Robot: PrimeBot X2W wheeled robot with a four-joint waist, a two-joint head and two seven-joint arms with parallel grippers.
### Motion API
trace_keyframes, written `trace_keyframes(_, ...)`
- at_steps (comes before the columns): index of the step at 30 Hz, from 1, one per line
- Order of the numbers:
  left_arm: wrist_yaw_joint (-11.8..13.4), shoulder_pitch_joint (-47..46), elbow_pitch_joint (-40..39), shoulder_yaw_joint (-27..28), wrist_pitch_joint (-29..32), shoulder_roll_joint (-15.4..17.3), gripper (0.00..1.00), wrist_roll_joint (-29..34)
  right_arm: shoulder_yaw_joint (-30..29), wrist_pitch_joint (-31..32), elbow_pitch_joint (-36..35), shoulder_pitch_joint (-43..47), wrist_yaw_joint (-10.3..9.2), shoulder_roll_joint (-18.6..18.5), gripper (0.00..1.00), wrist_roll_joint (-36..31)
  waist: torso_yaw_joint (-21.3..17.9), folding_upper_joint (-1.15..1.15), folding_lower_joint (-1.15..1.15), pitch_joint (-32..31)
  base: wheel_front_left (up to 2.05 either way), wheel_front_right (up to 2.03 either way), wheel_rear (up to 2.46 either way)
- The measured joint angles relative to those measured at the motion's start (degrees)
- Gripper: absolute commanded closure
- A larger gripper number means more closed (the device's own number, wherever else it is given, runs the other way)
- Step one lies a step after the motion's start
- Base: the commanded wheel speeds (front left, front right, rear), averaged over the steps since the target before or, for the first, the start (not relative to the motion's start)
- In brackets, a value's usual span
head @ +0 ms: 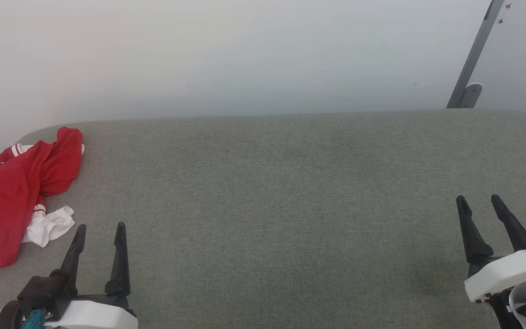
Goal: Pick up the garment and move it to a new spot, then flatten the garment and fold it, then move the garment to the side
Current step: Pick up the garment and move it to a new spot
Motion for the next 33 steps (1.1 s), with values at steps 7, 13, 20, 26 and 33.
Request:
trace_keyframes(7, -0.51, -0.18, 1.04, 0.14, 0.0, 0.03, 0.0, -0.6, 0.11, -0.09, 0.04, 0.01, 0.0, -0.05, 0.0, 0.03, 0.57, 0.0, 0.0, -0.03, 0.0, 0.0, 0.0)
trace_keyframes(13, -0.15, -1.53, 3.67, 1.56, 0.27, 0.58, 0.0, -2.24, 0.27, -0.23, 0.01, 0.42, 0.0, 0.01, 0.0, 0.05, 2.82, 0.0, 0.0, -0.41, 0.0, 0.0, 0.0)
trace_keyframes(20, 0.49, -2.88, 5.49, 3.11, 1.21, 1.81, 0.0, -3.46, 2.3, 0.01, -0.02, 0.39, 0.0, 0.03, 0.0, 0.43, 7.25, 0.0, 0.0, -1.37, 0.0, 0.0, 0.0)
trace_keyframes(26, 0.94, -3.24, 5.65, 4.82, 2.42, 2.99, 0.0, -5.04, 4.54, 0.0, 0.49, 0.24, 0.0, 0.31, 0.0, 0.58, 12.13, 0.0, 0.0, -2.36, 0.0, 0.0, 0.0)
trace_keyframes(33, 1.46, -3.0, 4.79, 5.38, 4.39, 3.91, 0.0, -5.78, 6.42, -0.24, 1.3, -0.07, 0.01, 0.7, 0.0, 1.14, 17.45, 0.0, 0.0, -3.5, 0.0, 0.0, 0.0)
